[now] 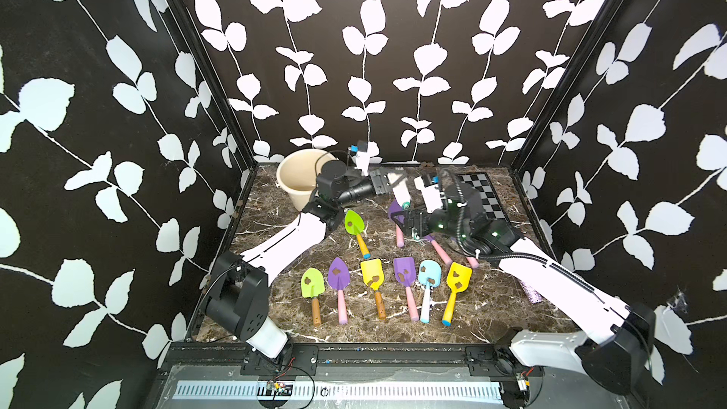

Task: Brush the soil off the hand trowel and place it into the bucket
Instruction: Pick up the brush from the center of the board.

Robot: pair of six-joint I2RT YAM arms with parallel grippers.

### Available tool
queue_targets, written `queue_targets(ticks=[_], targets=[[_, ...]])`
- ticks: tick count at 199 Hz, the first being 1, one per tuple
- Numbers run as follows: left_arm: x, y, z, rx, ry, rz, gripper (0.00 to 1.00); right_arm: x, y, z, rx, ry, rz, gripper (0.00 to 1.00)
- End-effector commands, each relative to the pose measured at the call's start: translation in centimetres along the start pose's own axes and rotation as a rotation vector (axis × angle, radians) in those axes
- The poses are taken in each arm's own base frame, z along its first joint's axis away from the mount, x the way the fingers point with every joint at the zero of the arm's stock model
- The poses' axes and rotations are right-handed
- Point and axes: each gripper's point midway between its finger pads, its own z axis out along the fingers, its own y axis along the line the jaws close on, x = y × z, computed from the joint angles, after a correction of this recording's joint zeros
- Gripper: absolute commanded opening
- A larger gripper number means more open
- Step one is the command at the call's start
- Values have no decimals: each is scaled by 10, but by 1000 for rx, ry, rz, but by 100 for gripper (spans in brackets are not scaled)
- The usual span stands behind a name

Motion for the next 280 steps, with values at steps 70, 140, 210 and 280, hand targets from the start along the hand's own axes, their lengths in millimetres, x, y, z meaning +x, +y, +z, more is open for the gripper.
queue_targets(ticks=[70,140,210,280], targets=[[-55,-88,-20,320,-136,56,0,-59,68,-30,-589,-222,271,65],[-57,-89,-21,335,-148,41,12,-69,69,-25,-607,-234,296,0],[-42,-43,-81,-349,-181,193,88,-73,8,-54,-4,-286,-155,0],[-30,-69,-58,-154,-69,69,96,-108,-3,-60,611,-194,-800,0]])
